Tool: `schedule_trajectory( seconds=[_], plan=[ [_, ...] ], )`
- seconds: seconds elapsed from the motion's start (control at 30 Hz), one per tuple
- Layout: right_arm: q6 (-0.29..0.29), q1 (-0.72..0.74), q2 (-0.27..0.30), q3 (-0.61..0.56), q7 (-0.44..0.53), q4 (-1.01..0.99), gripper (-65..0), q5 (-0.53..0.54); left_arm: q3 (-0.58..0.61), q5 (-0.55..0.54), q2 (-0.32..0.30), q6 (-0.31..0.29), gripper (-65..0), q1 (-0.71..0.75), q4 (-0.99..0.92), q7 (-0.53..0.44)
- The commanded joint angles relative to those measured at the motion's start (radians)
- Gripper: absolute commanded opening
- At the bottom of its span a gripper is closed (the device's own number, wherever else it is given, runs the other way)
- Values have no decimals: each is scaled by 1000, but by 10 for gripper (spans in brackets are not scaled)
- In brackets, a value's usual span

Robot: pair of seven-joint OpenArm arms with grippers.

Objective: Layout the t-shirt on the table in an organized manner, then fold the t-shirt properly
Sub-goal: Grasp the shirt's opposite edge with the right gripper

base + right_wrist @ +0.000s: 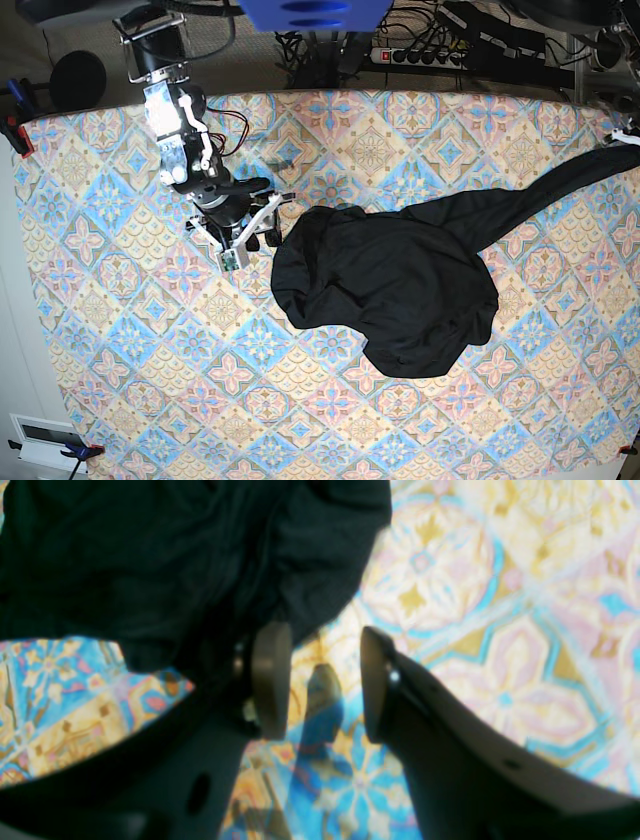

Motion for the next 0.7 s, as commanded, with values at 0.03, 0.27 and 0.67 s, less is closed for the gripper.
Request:
schedule_trajectory(
  seconds=[0.03,0.27,0.67],
  plan=[
    [6,14,2,-16,18,11,-420,4,-10,-3,-21,4,-629,2,19,-14],
    [6,15,-4,-49,17,-64,-418,4,-10,-3,0,4,-599,2,23,-10],
    [6,83,-41,-101,17,-108,-417,4,60,-3,17,4,-578,2,23,-10]
  ],
)
